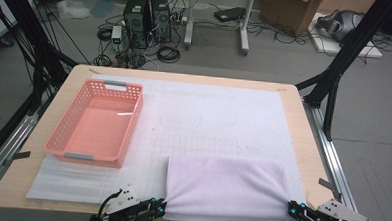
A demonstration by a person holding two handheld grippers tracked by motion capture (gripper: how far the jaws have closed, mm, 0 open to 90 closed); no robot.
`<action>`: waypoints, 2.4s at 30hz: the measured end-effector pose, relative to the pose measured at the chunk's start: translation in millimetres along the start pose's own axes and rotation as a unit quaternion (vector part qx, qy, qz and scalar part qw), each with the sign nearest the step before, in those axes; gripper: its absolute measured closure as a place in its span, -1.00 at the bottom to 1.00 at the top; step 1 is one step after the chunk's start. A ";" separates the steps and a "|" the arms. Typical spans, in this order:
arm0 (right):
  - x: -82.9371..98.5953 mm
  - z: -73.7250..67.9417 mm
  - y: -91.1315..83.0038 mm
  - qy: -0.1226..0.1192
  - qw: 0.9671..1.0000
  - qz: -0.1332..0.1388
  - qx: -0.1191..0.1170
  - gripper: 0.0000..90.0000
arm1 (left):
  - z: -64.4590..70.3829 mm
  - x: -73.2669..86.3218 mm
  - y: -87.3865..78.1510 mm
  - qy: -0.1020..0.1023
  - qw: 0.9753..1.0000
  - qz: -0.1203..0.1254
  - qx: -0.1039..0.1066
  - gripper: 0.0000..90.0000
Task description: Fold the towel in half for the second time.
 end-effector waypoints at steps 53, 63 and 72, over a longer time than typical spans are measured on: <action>-112.9 75.5 138.6 -0.002 0.999 0.024 0.048 0.76 | -114.9 -144.7 103.2 -0.020 0.990 0.033 -0.135 0.81; -108.1 82.8 132.3 0.058 0.996 0.040 0.062 0.23 | -103.7 -127.3 98.4 -0.039 0.993 0.023 -0.110 0.04; -78.2 68.7 98.1 0.065 0.997 0.041 0.012 0.16 | -84.1 -96.0 82.4 -0.043 0.997 0.021 -0.068 0.01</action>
Point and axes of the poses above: each handheld gripper's, and its own axes: y roughly forward along the jaws, x roughly out of its underside, z roughly to its right, the point moved 5 cm from there along y, roughly forward along the jaws, and after that the axes turned 8 degrees about -y, right-handed, at the moved point
